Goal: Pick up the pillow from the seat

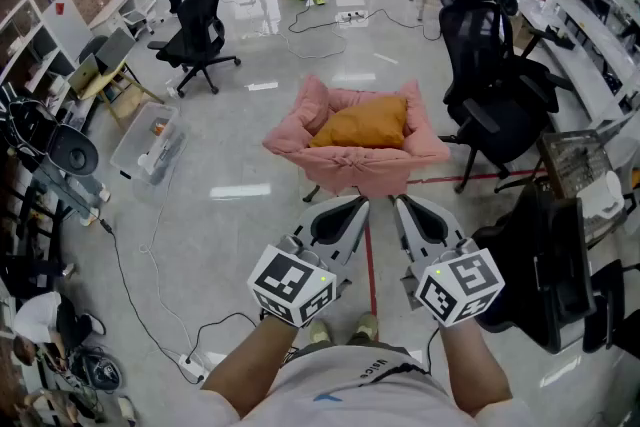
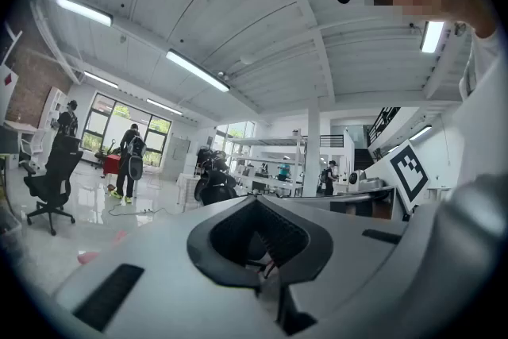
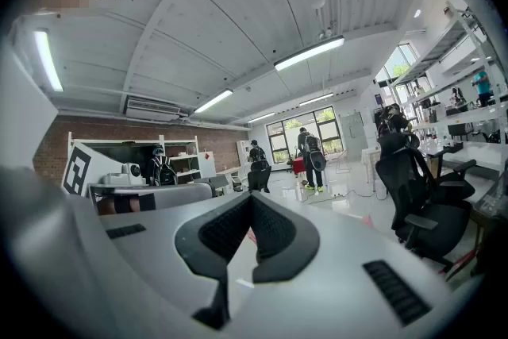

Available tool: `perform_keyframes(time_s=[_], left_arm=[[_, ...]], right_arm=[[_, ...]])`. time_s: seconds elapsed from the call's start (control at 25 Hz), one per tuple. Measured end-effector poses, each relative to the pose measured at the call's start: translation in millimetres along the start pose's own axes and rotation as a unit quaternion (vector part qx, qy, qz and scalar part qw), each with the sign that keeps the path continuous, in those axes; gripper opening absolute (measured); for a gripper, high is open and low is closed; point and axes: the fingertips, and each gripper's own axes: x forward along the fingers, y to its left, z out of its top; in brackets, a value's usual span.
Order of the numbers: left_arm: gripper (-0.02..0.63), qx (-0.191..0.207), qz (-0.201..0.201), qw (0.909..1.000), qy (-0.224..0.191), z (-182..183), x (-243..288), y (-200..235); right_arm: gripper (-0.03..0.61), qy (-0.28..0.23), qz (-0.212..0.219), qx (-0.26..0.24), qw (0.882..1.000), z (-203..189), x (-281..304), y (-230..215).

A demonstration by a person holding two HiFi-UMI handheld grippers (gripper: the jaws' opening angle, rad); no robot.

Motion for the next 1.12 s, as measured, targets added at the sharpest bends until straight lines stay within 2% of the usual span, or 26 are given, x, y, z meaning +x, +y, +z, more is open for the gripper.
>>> perform_keyframes(time_s=[0.4,0.56,0.8,0.96,1.12], left_arm=[[0.011,-0.006,0.003,1.0000,0.004,-8.3,3.4,-7.9],[0.011,0.002,0.003,1.0000,0.001,-3.8,10.1,-12.0],[0.011,-0.004,0.022,0.9998,0.001,0.2,13.5,-9.3],[0.011,-0.005,0.037,0.9993,0.001,-4.7,19.7,-14.9],[0.011,-0.002,0.032,0.9994,0.011,-11.0,30.7,-23.1]], right_arm=[[0.015,0.004,0.010,0.001,1.000,-5.7,-6.3,-4.9],[0.017,-0.017,0.030,0.009,0.999,6.4,-15.4,-12.4],[0.017,-0.034,0.032,0.012,0.999,16.0,-27.6,-27.1],[0.017,-0.036,0.032,-0.003,0.999,13.0,-39.1,-38.3],[0.017,-0.031,0.037,-0.007,0.999,8.4,-39.0,-43.0]])
